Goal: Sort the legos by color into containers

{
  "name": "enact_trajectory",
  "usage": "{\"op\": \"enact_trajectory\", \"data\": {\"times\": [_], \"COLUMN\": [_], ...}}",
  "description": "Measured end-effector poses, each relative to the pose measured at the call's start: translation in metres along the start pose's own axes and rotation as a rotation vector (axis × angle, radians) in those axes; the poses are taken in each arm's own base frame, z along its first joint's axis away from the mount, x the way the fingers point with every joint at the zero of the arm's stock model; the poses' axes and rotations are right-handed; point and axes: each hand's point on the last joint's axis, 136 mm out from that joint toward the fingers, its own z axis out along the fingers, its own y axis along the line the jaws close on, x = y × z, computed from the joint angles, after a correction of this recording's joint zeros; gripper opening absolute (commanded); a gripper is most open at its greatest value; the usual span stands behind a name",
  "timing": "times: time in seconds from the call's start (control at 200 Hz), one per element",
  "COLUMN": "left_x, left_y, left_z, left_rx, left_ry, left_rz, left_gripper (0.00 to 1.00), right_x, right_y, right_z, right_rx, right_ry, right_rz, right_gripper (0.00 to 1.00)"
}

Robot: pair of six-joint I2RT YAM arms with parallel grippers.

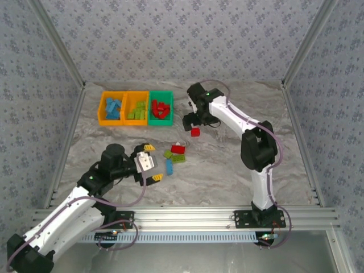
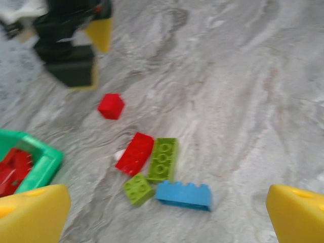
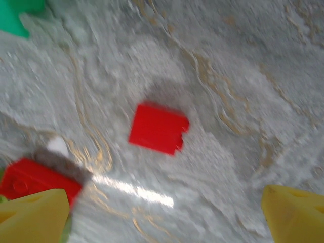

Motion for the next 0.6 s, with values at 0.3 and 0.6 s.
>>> {"op": "enact_trajectory", "data": {"times": [0.3, 0.6], "left_x": [0.003, 0.000], "left_y": [-0.008, -0.006], "left_z": [0.000, -0.001], "left_rx": [0.039, 0.034], "left_ry": [0.010, 0.004], "left_rz": [0.025, 0.037], "left_gripper": [0.99, 0.99], "right_x": [-0.002, 0.001], "right_y": [0.002, 0.001], "right_z": [0.060, 0.070], "right_rx": [0.013, 0.026], "right_ry": [0.012, 0.015], "right_rz": [0.098, 0.139], "right_gripper": [0.77, 0.55]}}
